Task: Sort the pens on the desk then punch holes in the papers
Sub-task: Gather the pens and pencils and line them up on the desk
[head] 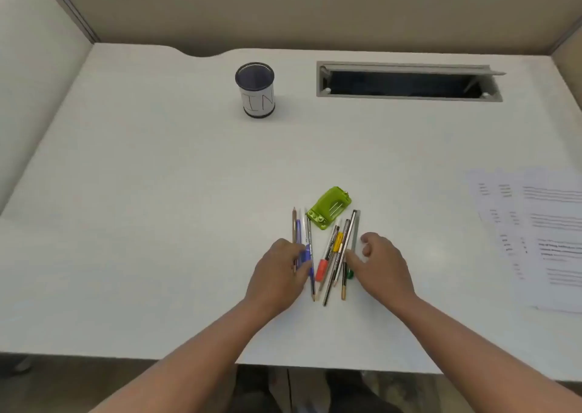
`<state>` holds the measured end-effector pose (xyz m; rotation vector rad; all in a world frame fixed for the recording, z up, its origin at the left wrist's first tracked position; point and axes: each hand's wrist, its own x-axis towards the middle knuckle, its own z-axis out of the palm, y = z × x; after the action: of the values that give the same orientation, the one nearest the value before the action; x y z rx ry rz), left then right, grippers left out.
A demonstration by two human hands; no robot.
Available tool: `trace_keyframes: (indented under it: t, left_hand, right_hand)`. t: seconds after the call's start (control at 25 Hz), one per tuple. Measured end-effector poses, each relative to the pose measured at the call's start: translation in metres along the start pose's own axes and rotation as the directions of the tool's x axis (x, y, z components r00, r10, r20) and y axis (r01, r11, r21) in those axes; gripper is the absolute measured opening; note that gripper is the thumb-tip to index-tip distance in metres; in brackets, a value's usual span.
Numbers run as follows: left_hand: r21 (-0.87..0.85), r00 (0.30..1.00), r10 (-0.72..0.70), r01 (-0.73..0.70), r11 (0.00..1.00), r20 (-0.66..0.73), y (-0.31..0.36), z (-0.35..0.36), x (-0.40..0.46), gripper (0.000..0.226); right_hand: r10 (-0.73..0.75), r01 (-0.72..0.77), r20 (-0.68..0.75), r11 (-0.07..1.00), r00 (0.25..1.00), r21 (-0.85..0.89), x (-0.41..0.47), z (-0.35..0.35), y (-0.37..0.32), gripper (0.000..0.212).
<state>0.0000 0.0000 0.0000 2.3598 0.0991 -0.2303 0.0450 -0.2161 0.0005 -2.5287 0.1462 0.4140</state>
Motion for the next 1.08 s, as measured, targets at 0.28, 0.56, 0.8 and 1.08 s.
trace_keyframes:
  t: [0.28, 0.56, 0.8, 1.08]
  left_hand:
    - [0.197, 0.991, 0.099, -0.115, 0.974, 0.09, 0.044, 0.019, 0.024, 0.018]
    - [0.302, 0.983, -0.101, 0.051, 0.952, 0.152, 0.064, 0.027, 0.055, 0.034]
    - [0.286, 0.958, -0.172, 0.103, 0.953, 0.229, 0.077, 0.041, 0.07, 0.032]
    - [0.283, 0.951, -0.195, 0.124, 0.951, 0.241, 0.084, 0.042, 0.07, 0.032]
  right_hand:
    - [0.076, -0.073, 0.043, 0.995, 0.996, -0.064, 0.007, -0.005, -0.01, 0.033]
    - [0.133, -0.12, 0.09, 0.983, 0.987, -0.136, 0.014, -0.022, 0.003, 0.024]
    - [0.129, -0.114, 0.092, 0.981, 0.987, -0.154, 0.017, -0.025, 0.006, 0.017]
    - [0.158, -0.145, 0.135, 0.984, 0.978, -0.101, 0.019, -0.029, 0.007, 0.028]
